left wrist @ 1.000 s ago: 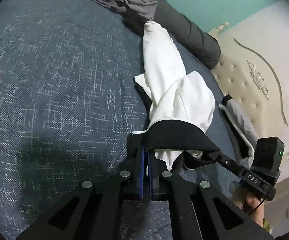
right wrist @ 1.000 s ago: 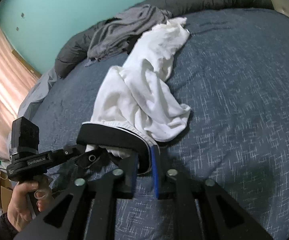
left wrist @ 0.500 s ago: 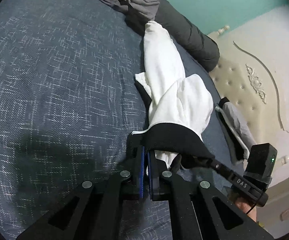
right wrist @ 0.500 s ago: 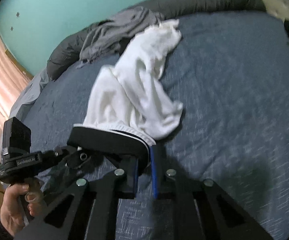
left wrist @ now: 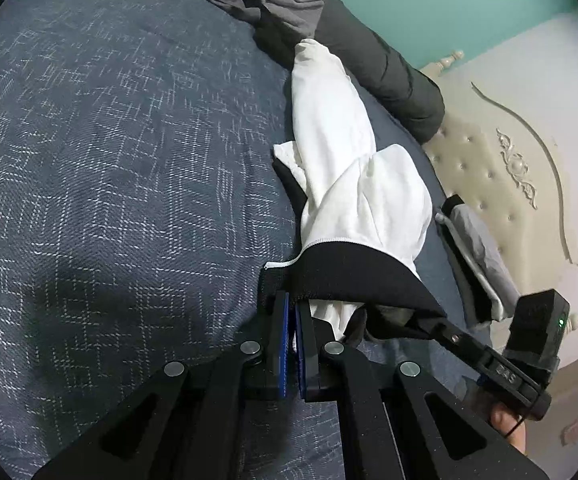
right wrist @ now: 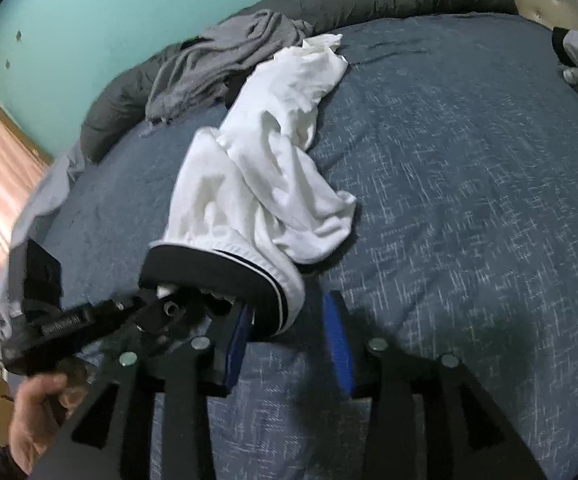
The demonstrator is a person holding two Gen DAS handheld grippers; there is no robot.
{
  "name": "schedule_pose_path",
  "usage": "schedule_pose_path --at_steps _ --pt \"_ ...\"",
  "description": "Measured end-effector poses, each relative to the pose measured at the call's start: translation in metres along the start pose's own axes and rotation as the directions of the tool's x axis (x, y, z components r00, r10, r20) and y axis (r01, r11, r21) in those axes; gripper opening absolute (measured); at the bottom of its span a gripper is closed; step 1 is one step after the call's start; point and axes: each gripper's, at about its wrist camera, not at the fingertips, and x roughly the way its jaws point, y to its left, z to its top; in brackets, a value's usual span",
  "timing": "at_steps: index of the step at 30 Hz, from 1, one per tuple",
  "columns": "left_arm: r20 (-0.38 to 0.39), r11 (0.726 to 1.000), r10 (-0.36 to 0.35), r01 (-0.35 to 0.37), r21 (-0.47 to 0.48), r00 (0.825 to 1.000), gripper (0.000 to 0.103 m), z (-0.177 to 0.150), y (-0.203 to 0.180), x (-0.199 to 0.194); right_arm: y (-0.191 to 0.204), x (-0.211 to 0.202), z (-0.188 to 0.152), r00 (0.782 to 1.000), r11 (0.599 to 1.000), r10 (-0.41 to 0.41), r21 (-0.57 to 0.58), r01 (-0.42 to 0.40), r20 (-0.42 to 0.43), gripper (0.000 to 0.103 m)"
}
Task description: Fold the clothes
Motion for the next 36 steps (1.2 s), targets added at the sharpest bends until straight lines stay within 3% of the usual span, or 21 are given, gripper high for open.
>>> schedule_pose_path --at_steps 4,6,8,26,36 --pt "0.006 1.000 0.004 -0.004 0.001 1.000 0.003 -0.004 0.004 -0.005 -0.006 0.006 0.000 1.000 0.999 -0.002 0.042 0.002 -0.001 0.033" --pt "0.007 1.000 0.000 0.000 -0.001 1.000 0.003 -0.005 0.004 -0.004 -0.005 0.005 0.002 1.000 0.999 -0.002 0.036 0.002 0.008 0.014" --pt "0.005 1.000 0.001 -0.001 0.006 1.000 0.003 -0.006 0.003 -0.004 -0.001 0.005 0.006 1.000 1.000 0.000 0.027 0.000 0.005 0.007" --pt "0.043 1.000 -0.010 0.011 -0.007 0.999 0.003 -0.021 -0.018 -0.031 0.033 -0.043 0.039 0.996 0.996 0.016 -0.083 -0.009 0.088 0.003" --pt "0.091 0.999 0.004 -0.007 0.033 0.996 0.003 -0.003 -0.078 -0.089 0.068 -0.124 0.073 0.976 0.986 0.083 -0.158 -0.051 0.200 0.003"
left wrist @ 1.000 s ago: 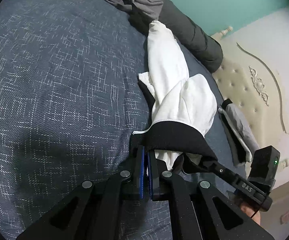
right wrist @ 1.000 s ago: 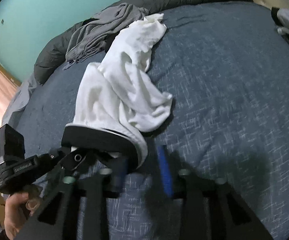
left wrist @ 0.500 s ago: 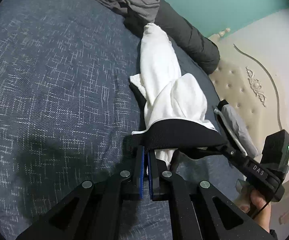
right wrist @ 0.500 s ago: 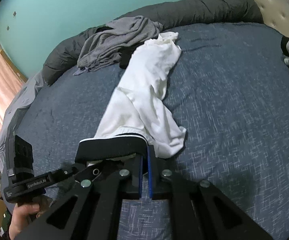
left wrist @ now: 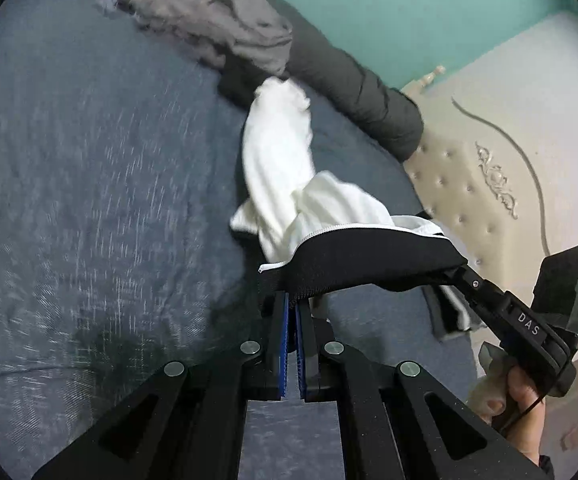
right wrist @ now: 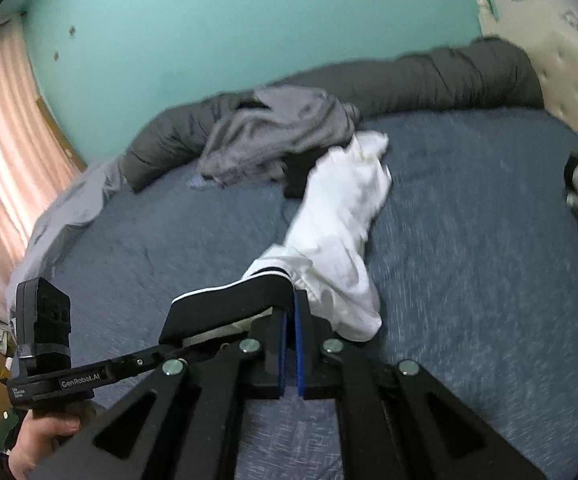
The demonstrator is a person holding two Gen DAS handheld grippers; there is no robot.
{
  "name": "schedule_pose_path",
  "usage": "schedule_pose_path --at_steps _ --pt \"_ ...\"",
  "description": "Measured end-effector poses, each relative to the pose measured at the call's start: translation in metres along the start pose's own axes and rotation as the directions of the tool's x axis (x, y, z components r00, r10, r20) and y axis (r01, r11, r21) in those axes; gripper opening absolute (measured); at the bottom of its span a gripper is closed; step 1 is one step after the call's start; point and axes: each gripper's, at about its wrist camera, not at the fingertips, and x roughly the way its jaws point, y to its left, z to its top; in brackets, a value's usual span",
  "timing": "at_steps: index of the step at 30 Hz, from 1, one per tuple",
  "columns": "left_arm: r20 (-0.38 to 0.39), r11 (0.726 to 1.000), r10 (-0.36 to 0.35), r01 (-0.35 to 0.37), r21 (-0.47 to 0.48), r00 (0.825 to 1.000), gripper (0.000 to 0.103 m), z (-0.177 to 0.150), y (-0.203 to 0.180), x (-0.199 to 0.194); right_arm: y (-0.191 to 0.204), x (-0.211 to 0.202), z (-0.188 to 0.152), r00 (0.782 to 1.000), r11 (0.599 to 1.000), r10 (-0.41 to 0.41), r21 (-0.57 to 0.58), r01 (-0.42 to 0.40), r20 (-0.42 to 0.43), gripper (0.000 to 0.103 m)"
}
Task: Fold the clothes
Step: 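Lift the shirt off the bed by its hem with both grippers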
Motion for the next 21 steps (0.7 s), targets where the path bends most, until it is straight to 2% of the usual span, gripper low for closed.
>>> schedule_pose_path --at_steps 11,21 --pt "0.092 0.995 0.011 -0.020 0.097 0.996 0.003 0.043 -0.107 -0.095 0.051 -0.108 0.079 0.989 0.992 0.041 -0.120 -0.025 0.140 0.003" --pt "0.147 0.986 0.020 -0.044 0.161 0.989 0.003 0.056 -0.170 -0.167 0.077 -0.172 0.115 0.983 0.987 0.088 -0.144 -0.065 0.161 0.002"
